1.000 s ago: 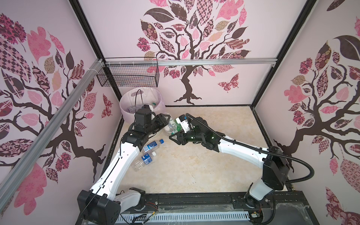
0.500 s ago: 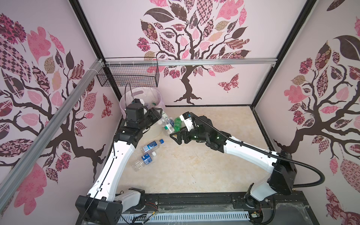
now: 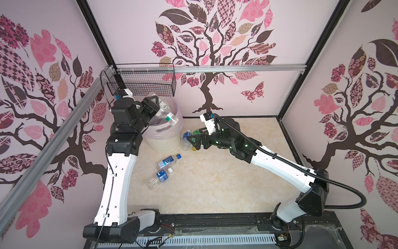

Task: Throw the plastic bottles in the bin
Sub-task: 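Carry the green-label bottle over the bin with the left gripper and release it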

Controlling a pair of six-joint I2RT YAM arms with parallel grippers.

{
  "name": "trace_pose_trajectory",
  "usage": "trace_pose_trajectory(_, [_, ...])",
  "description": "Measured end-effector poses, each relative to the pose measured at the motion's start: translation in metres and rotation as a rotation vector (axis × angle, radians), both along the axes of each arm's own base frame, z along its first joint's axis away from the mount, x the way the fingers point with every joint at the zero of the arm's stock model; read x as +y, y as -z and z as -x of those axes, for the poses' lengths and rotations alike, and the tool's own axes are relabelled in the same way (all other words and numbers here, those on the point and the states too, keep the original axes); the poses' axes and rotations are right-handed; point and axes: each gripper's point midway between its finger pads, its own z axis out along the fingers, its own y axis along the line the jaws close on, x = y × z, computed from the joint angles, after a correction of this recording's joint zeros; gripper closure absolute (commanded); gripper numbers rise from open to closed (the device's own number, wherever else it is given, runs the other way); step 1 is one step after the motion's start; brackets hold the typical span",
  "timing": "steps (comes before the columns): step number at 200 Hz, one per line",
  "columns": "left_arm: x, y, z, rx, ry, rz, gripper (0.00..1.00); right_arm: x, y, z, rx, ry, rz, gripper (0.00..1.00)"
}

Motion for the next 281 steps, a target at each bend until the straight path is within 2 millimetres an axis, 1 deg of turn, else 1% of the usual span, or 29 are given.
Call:
trace_pose_trajectory(13, [0.005, -0.022, 0.003, -0.052, -0.020, 0.001, 0.67, -0.001, 0.000, -0.001, -0.001, 0.006, 0.003, 0.00])
trace_pose_trajectory(29, [0.008, -0.036, 0.006, -0.087, -0.036, 0.004, 0.67, -0.001, 0.001, -0.001, -0.005, 0.009, 0.008, 0.01])
trace_pose_trajectory(43, [0.011, -0.039, 0.003, -0.094, -0.046, 0.015, 0.67, -0.001, 0.001, -0.002, -0.009, 0.011, 0.012, 0.00])
trace_pose_trajectory(57, [0.019, -0.035, -0.008, -0.079, -0.063, 0.033, 0.66, -0.002, 0.002, -0.002, -0.011, 0.012, 0.016, 0.00])
trace_pose_trajectory(64, [0.027, -0.029, -0.020, -0.062, -0.081, 0.051, 0.61, -0.002, 0.002, -0.002, -0.011, 0.013, 0.016, 0.01])
trace_pose_trajectory(72, [0.036, -0.022, -0.034, -0.042, -0.094, 0.070, 0.51, -0.002, 0.002, -0.002, -0.011, 0.012, 0.017, 0.01])
trace_pose_trajectory(77, [0.043, -0.014, -0.047, -0.019, -0.101, 0.088, 0.45, -0.002, 0.002, -0.002, -0.010, 0.013, 0.017, 0.01])
trace_pose_trajectory(82, [0.049, -0.008, -0.058, 0.004, -0.102, 0.108, 0.37, -0.002, 0.003, -0.002, -0.010, 0.013, 0.017, 0.01])
trace_pose_trajectory(91, [0.060, 0.006, -0.082, 0.051, -0.100, 0.137, 0.29, -0.002, 0.002, -0.002, -0.010, 0.012, 0.017, 0.01])
trace_pose_trajectory(96, [0.066, 0.017, -0.096, 0.083, -0.101, 0.151, 0.25, -0.003, 0.003, -0.001, -0.010, 0.012, 0.017, 0.00])
trace_pose_trajectory(102, [0.070, 0.029, -0.108, 0.119, -0.099, 0.160, 0.19, -0.004, 0.004, 0.000, -0.007, 0.012, 0.019, 0.01])
trace_pose_trajectory(107, [0.072, 0.040, -0.115, 0.144, -0.100, 0.153, 0.13, -0.005, 0.005, 0.001, -0.007, 0.013, 0.020, 0.00])
trace_pose_trajectory(112, [0.072, 0.050, -0.119, 0.173, -0.101, 0.159, 0.04, -0.006, 0.006, 0.002, -0.005, 0.013, 0.022, 0.00])
trace_pose_trajectory(120, [0.066, 0.065, -0.120, 0.218, -0.087, 0.159, 0.03, -0.008, 0.007, 0.003, -0.003, 0.013, 0.023, 0.01])
trace_pose_trajectory(132, [0.053, 0.068, -0.113, 0.233, -0.061, 0.171, 0.03, -0.011, 0.008, 0.006, 0.000, 0.014, 0.022, 0.00])
trace_pose_trajectory(142, [0.042, 0.060, -0.098, 0.218, -0.036, 0.167, 0.03, -0.012, 0.008, 0.007, 0.002, 0.014, 0.018, 0.01])
trace_pose_trajectory(151, [0.033, 0.046, -0.081, 0.189, -0.016, 0.161, 0.03, -0.012, 0.009, 0.007, 0.006, 0.013, 0.014, 0.00])
trace_pose_trajectory(160, [0.027, 0.025, -0.061, 0.139, -0.003, 0.151, 0.03, -0.011, 0.012, 0.008, 0.015, 0.011, 0.012, 0.01])
trace_pose_trajectory(176, [0.022, -0.014, -0.025, 0.031, 0.011, 0.135, 0.03, -0.011, 0.018, 0.008, 0.028, 0.009, 0.015, 0.01])
trace_pose_trajectory(187, [0.018, -0.034, -0.004, -0.033, 0.019, 0.126, 0.03, -0.011, 0.022, 0.009, 0.037, 0.009, 0.020, 0.01])
trace_pose_trajectory(196, [0.015, -0.043, 0.009, -0.066, 0.027, 0.120, 0.03, -0.011, 0.023, 0.009, 0.041, 0.010, 0.020, 0.01])
trace_pose_trajectory(208, [0.008, -0.045, 0.018, -0.080, 0.045, 0.114, 0.03, -0.011, 0.024, 0.009, 0.047, 0.012, 0.017, 0.01])
trace_pose_trajectory(221, [0.001, -0.037, 0.020, -0.073, 0.068, 0.110, 0.03, -0.012, 0.023, 0.009, 0.047, 0.013, 0.012, 0.00])
trace_pose_trajectory(234, [-0.007, -0.020, 0.017, -0.041, 0.091, 0.110, 0.03, -0.012, 0.025, 0.009, 0.052, 0.014, 0.013, 0.00])
trace_pose_trajectory(241, [-0.010, -0.006, 0.013, -0.012, 0.100, 0.111, 0.03, -0.012, 0.027, 0.009, 0.055, 0.014, 0.017, 0.00])
trace_pose_trajectory(256, [-0.017, 0.032, 0.002, 0.081, 0.115, 0.112, 0.03, -0.013, 0.033, 0.010, 0.063, 0.015, 0.027, 0.01])
trace_pose_trajectory(266, [-0.024, 0.053, 0.000, 0.139, 0.133, 0.100, 0.03, -0.014, 0.039, 0.010, 0.070, 0.018, 0.036, 0.01])
trace_pose_trajectory(281, [-0.039, 0.074, 0.002, 0.198, 0.174, 0.063, 0.03, -0.017, 0.047, 0.011, 0.079, 0.025, 0.050, 0.00])
